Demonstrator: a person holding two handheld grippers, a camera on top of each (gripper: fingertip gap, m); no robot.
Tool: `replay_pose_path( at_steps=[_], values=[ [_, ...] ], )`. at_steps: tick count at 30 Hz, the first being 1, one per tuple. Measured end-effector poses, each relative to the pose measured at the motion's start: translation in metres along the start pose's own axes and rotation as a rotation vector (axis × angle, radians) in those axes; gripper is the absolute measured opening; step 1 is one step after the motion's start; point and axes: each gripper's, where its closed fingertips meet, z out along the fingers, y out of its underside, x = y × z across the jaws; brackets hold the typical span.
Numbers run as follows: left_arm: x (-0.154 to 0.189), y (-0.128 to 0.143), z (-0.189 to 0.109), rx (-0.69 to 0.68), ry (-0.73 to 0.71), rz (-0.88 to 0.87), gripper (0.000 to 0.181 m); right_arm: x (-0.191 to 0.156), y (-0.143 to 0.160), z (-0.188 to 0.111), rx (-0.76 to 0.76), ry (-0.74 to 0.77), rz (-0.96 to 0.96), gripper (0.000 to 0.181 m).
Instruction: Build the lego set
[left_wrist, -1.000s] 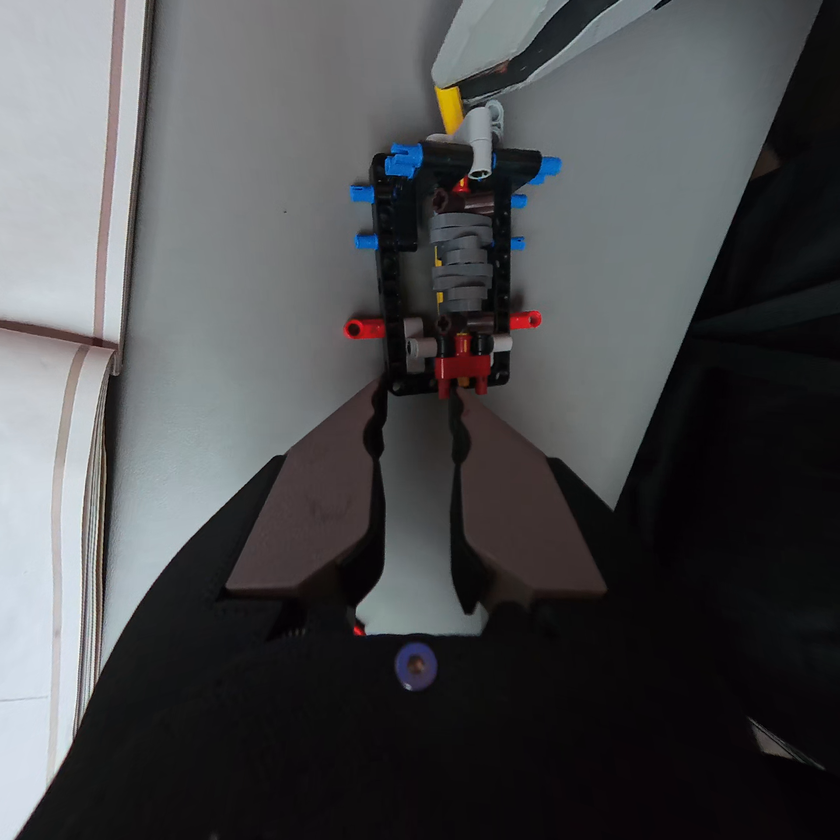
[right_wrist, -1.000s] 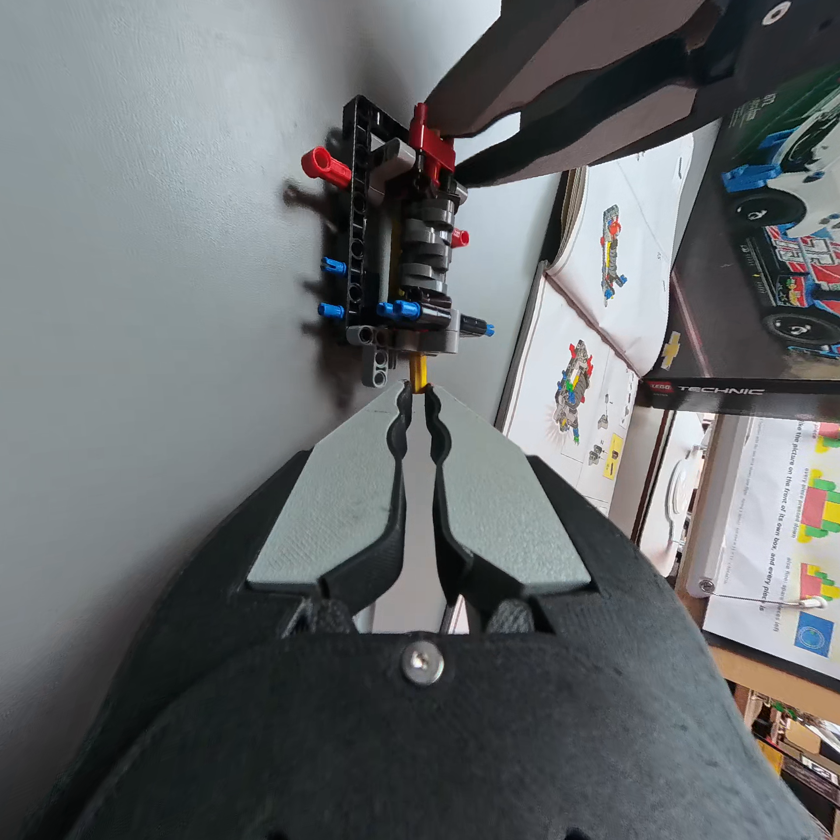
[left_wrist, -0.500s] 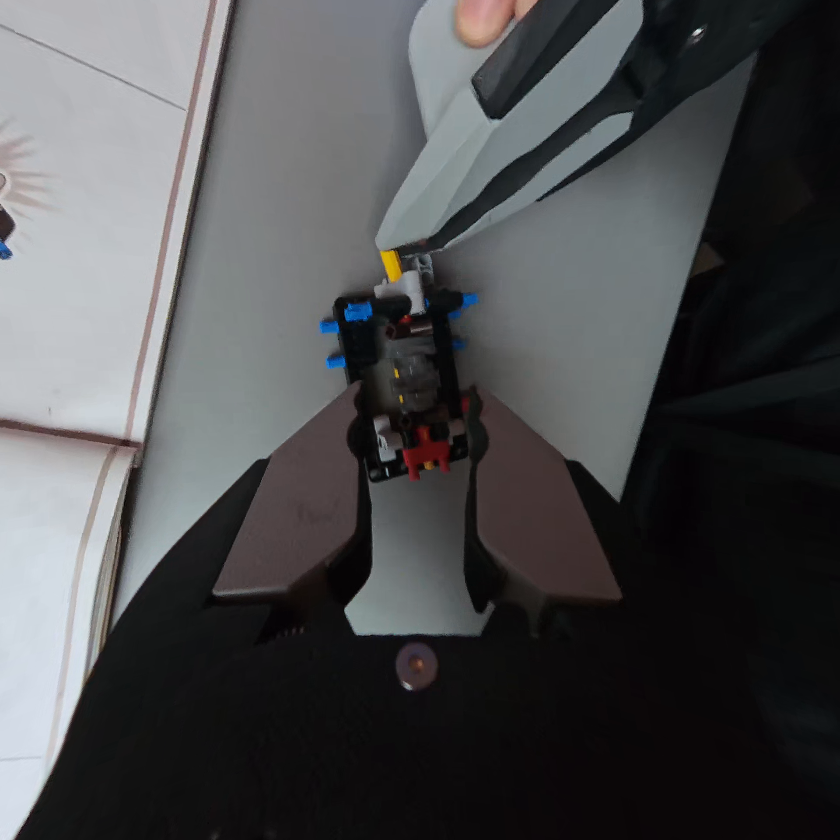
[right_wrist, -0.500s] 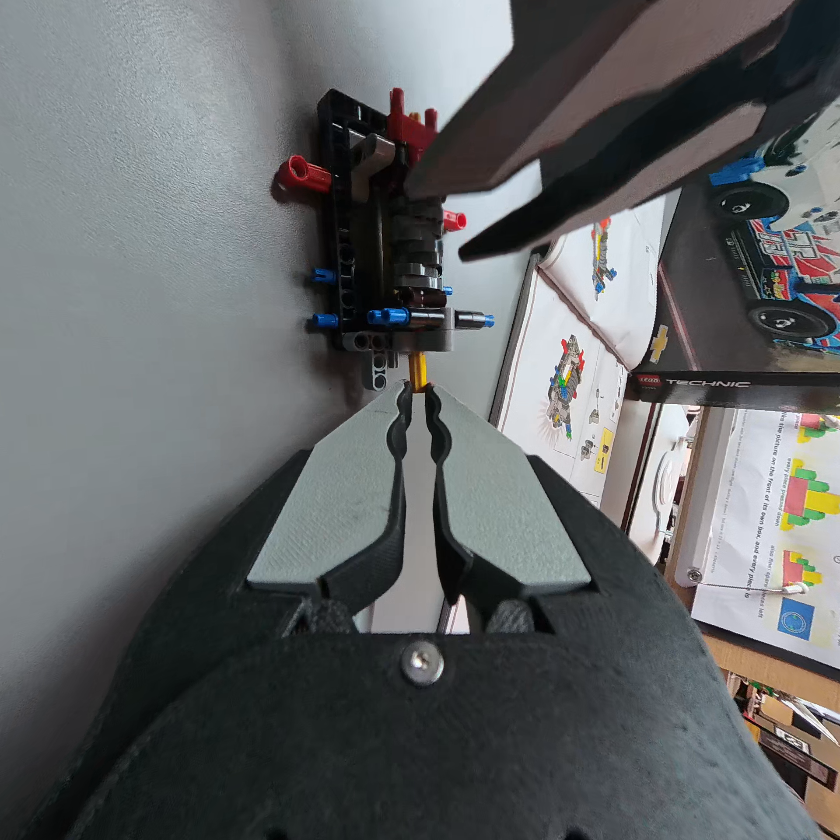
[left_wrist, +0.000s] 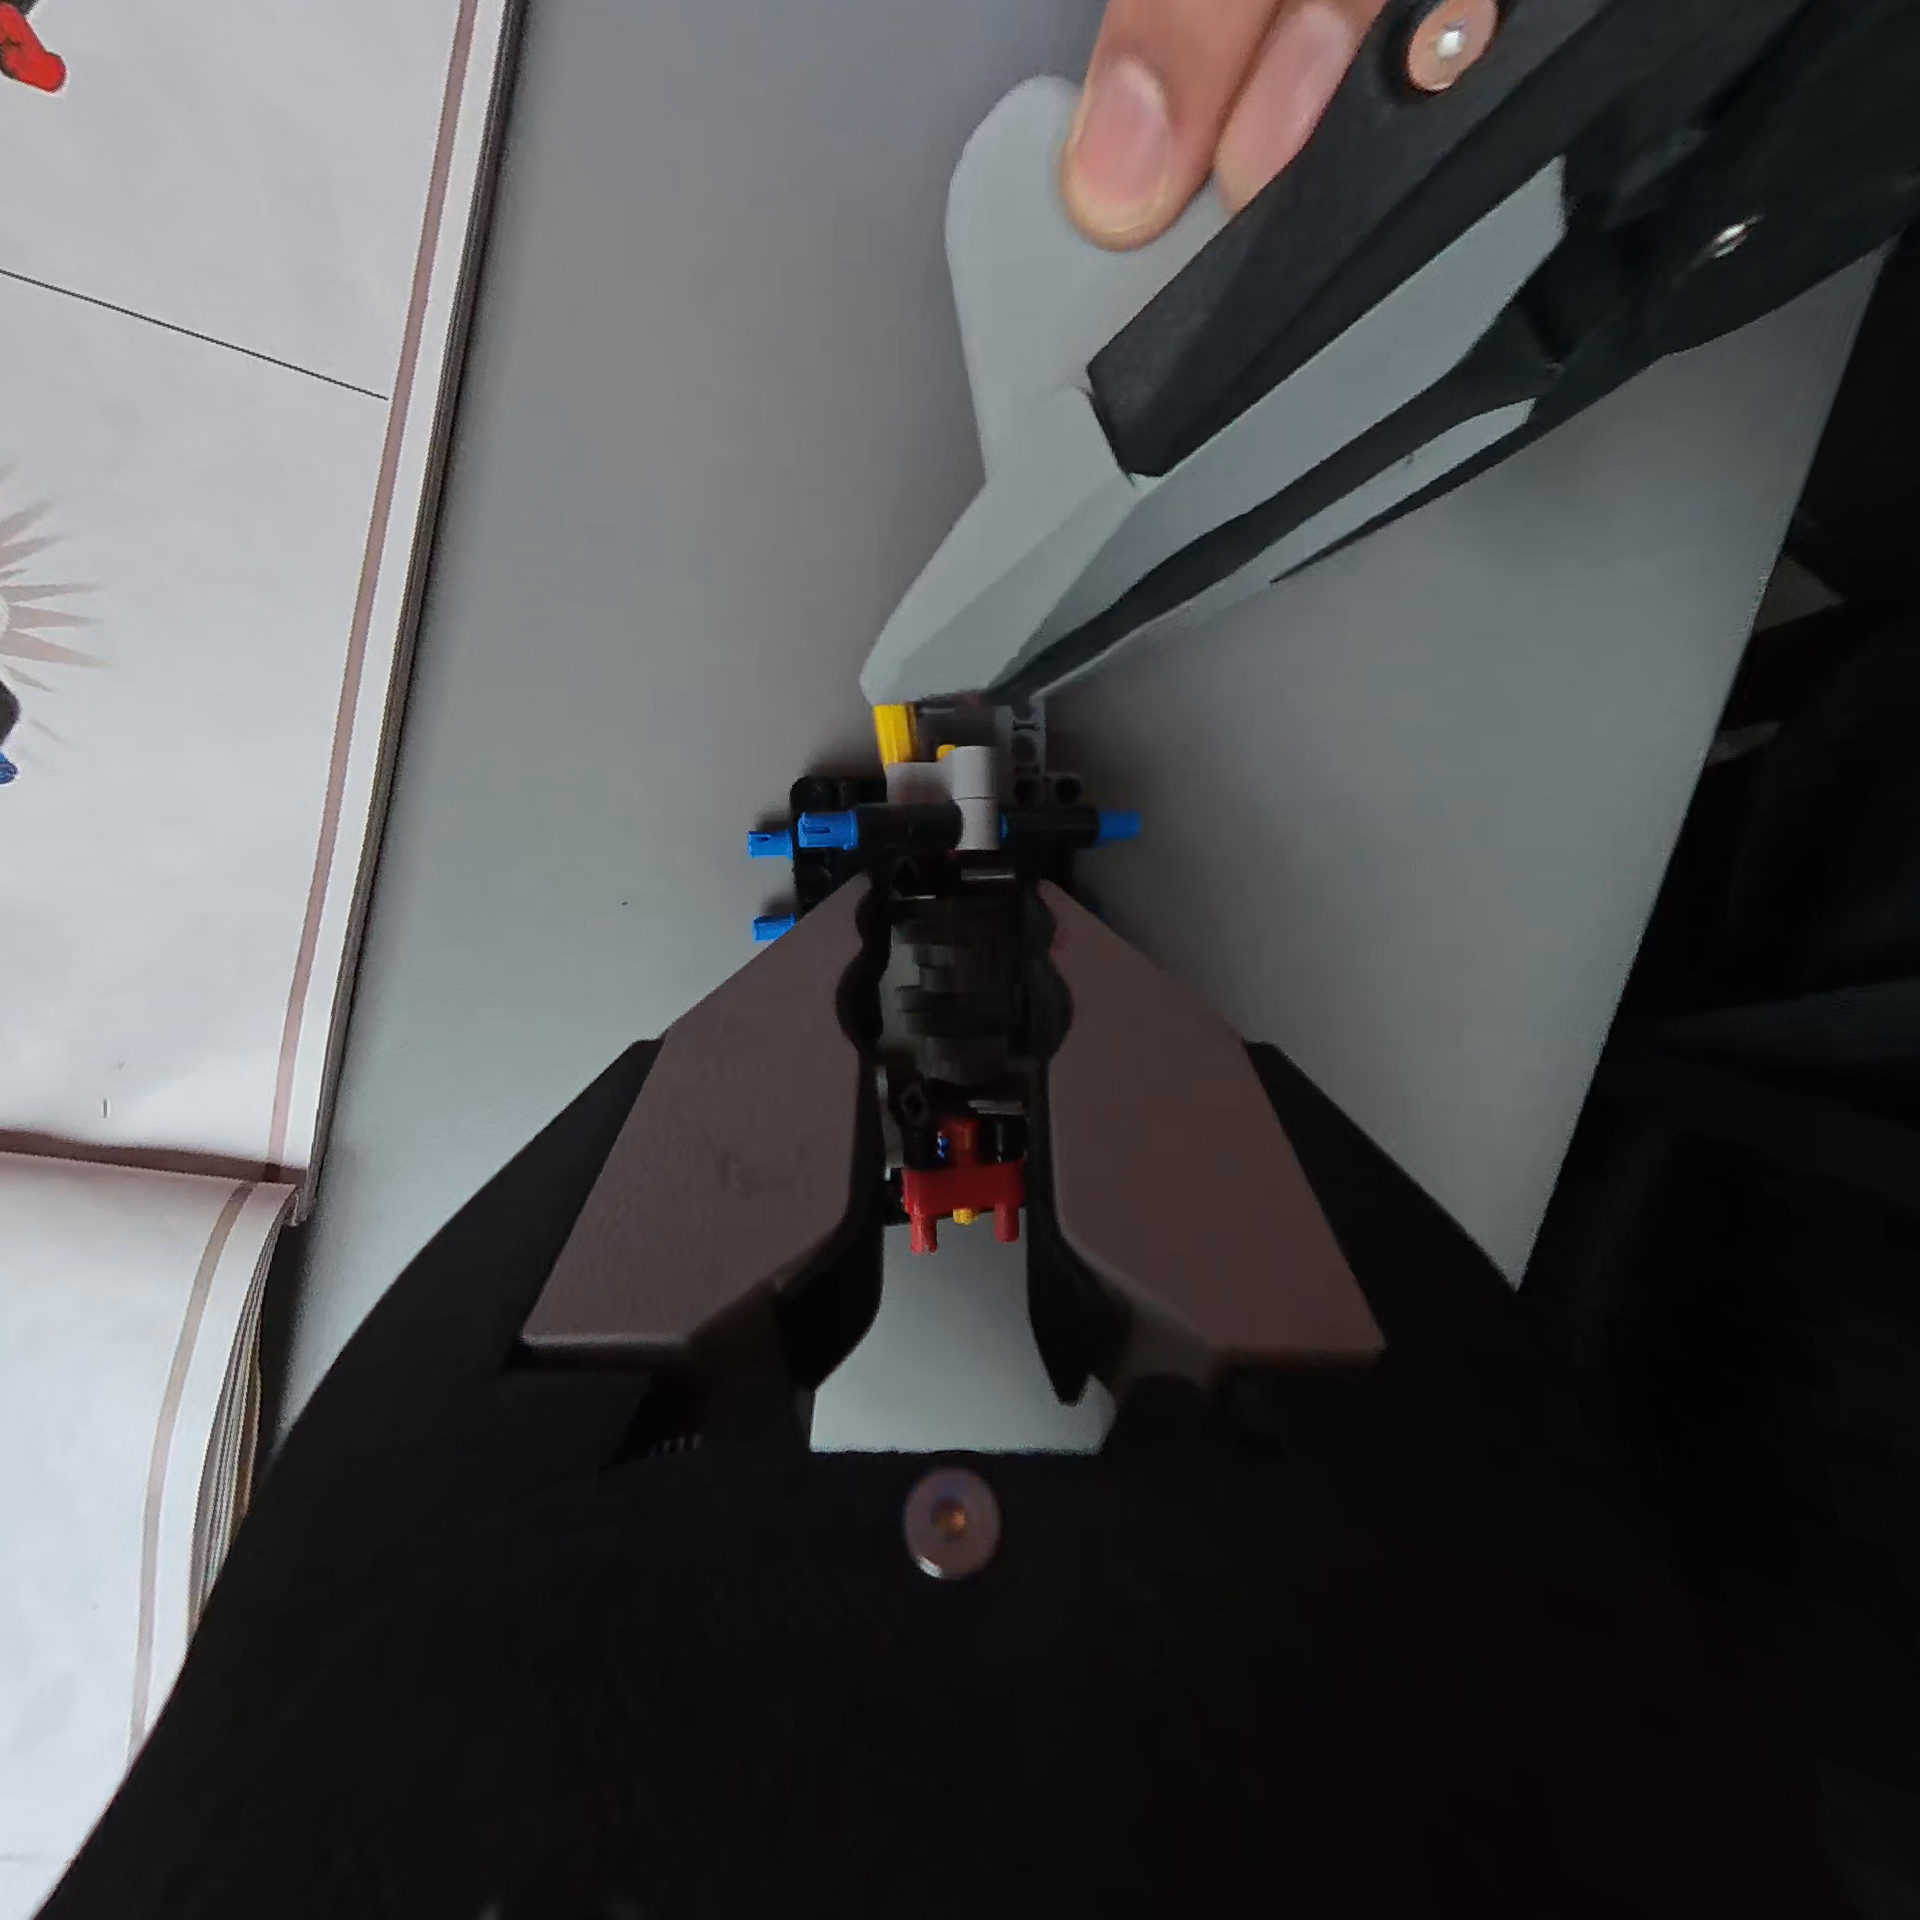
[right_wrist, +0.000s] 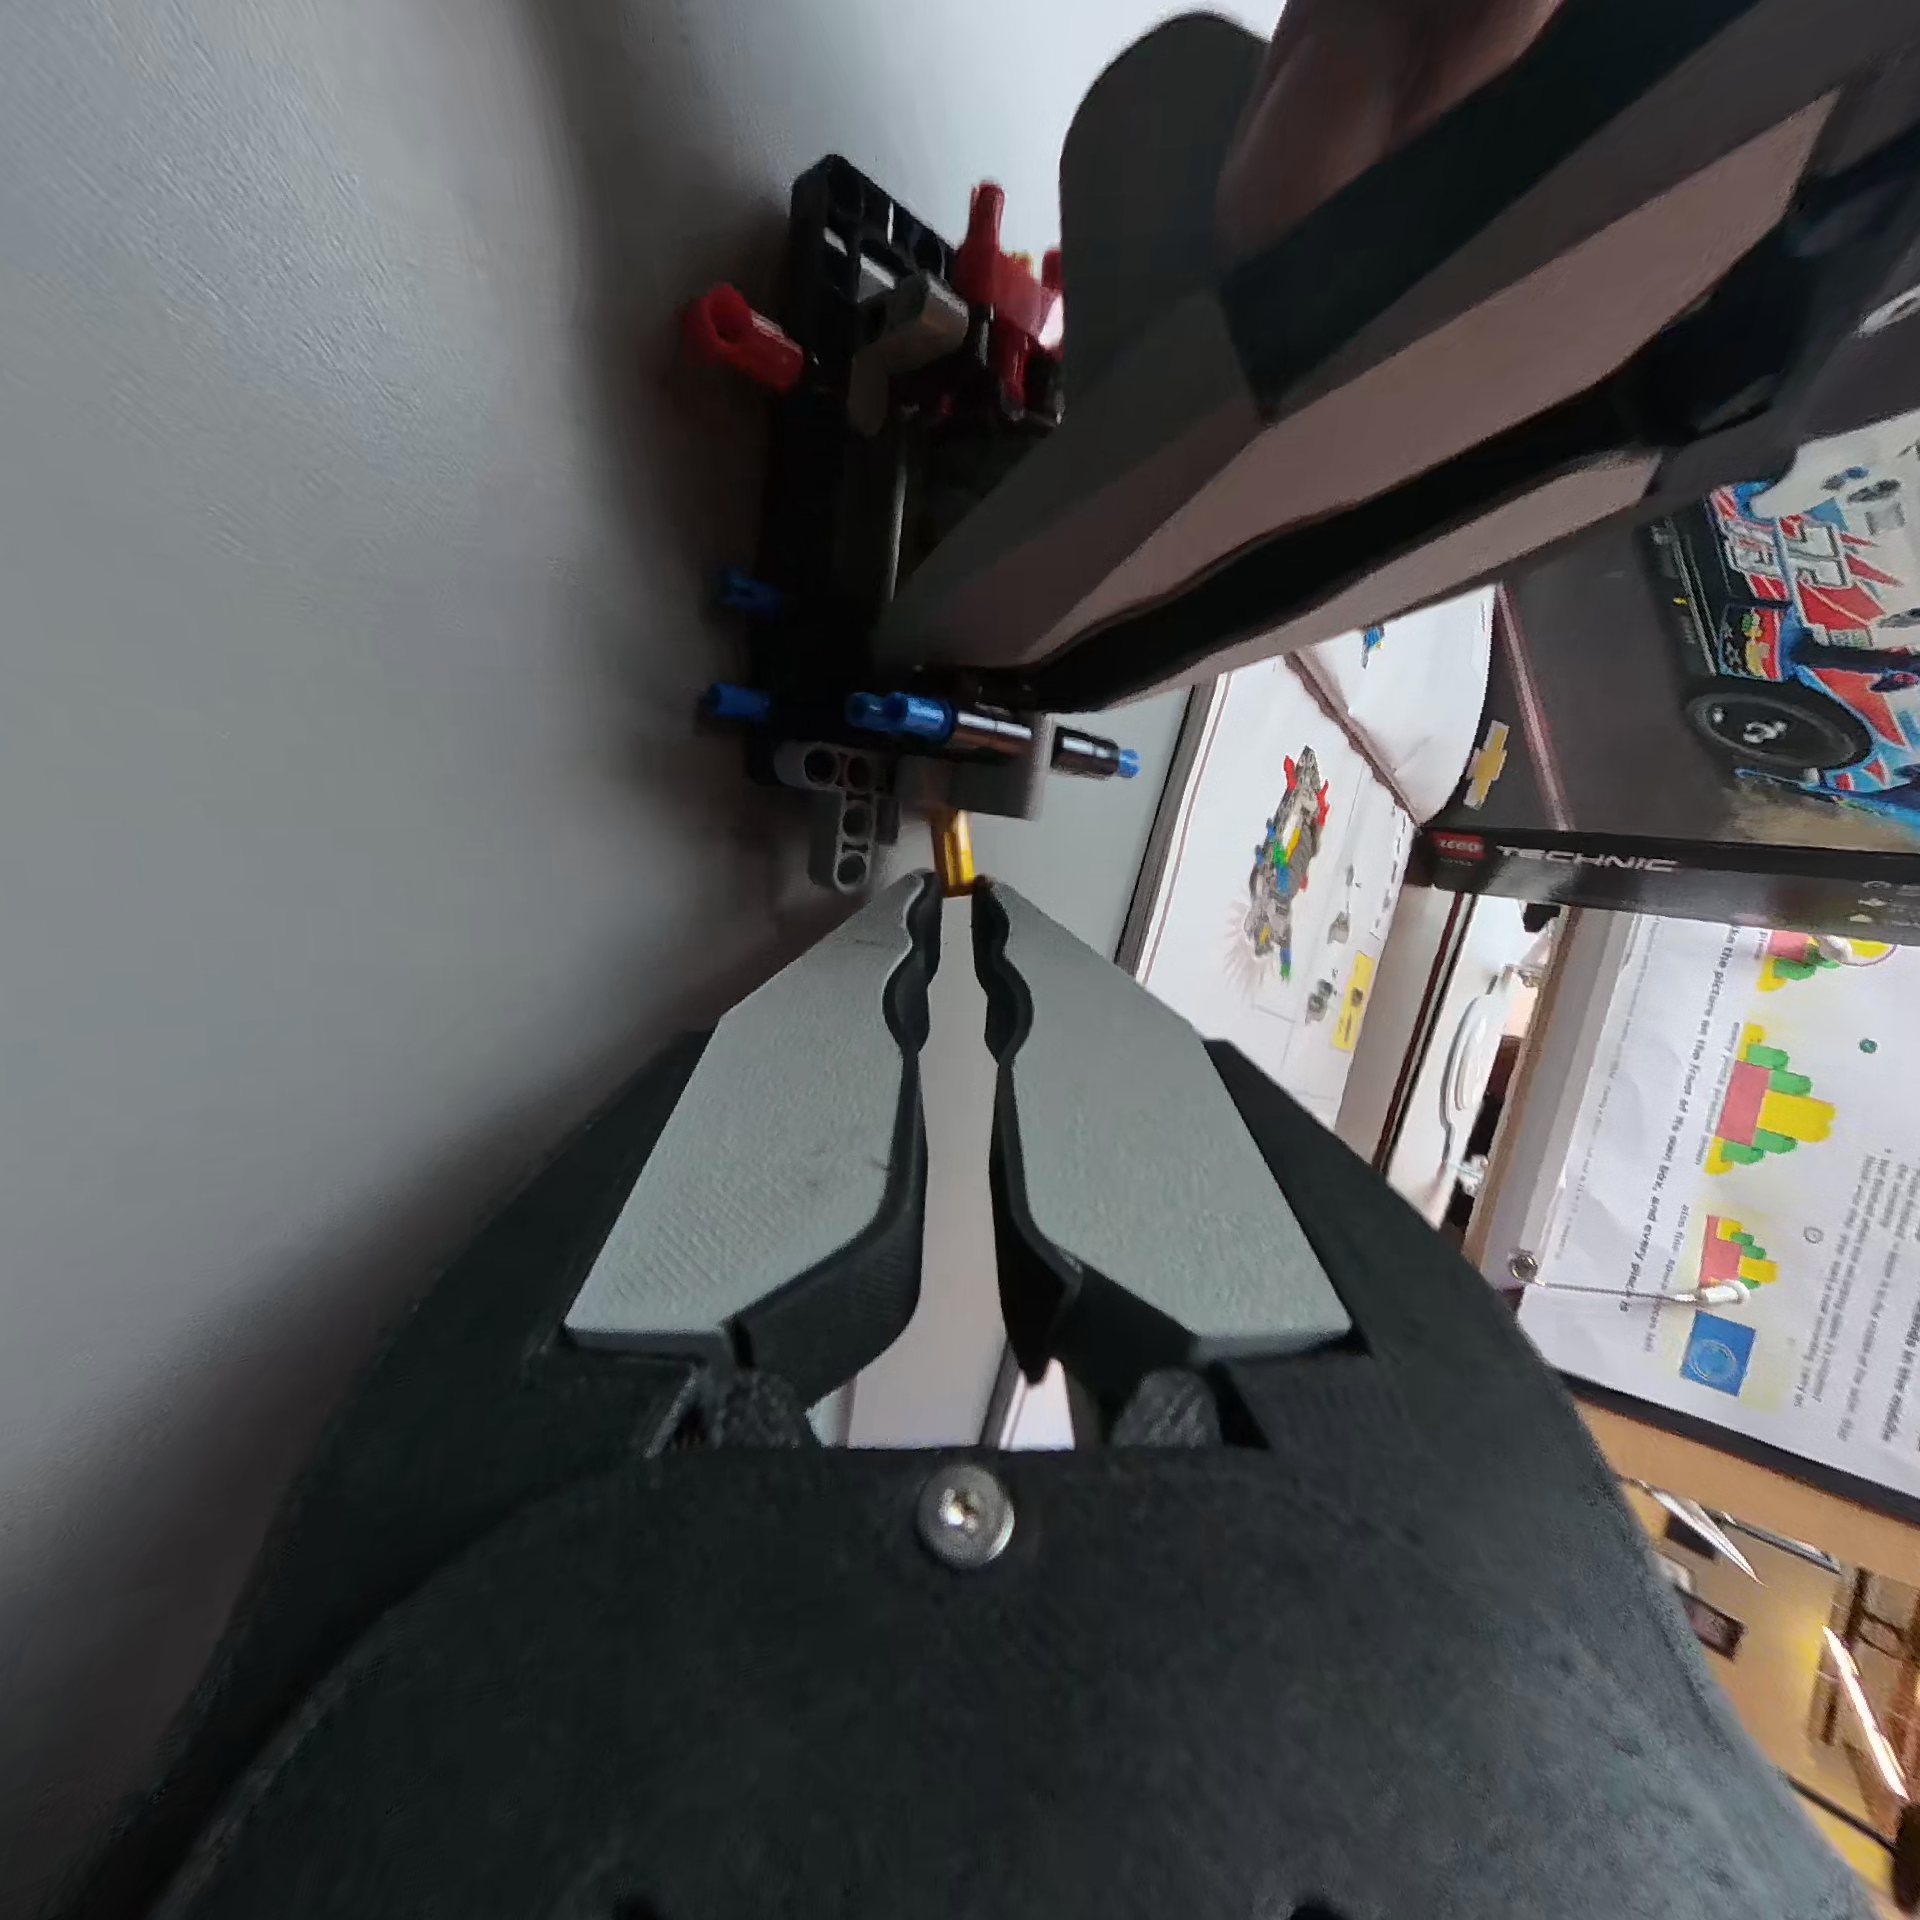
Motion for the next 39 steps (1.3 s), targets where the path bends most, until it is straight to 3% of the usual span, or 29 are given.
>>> replay_pose_path(
  at_steps=[4, 8, 13, 16, 21, 28, 33, 39],
  values=[
    [0.001, 0.0, 0.0, 0.006, -0.013, 0.051, 0.022, -0.004, 0.023, 0.001, -0.053, -0.012, 0.042, 0.003],
    [0.004, 0.0, 0.001, 0.0, 0.019, 0.108, 0.022, -0.01, 0.025, -0.012, 0.044, -0.163, 0.29, 0.002],
    [0.007, -0.005, 0.004, 0.013, 0.076, 0.194, 0.022, -0.019, 0.011, -0.033, 0.266, -0.562, 0.738, 0.003],
    [0.008, -0.006, 0.004, 0.016, 0.069, 0.231, 0.022, -0.018, 0.002, -0.039, 0.331, -0.695, 0.892, 0.002],
    [0.009, -0.006, 0.005, 0.017, 0.062, 0.284, 0.022, -0.032, 0.001, -0.032, 0.313, -0.806, 0.965, 0.002],
    [0.013, -0.005, 0.005, 0.054, 0.103, 0.311, 0.022, -0.022, -0.007, -0.042, 0.513, -0.913, 1.076, 0.003],
    [0.013, -0.003, 0.004, 0.069, 0.122, 0.35, 0.022, -0.016, -0.009, -0.045, 0.553, -0.923, 1.118, 0.003],
    [0.013, -0.001, 0.003, 0.078, 0.116, 0.374, 0.022, -0.031, -0.014, -0.034, 0.379, -0.967, 1.161, 0.002]
  ],
)
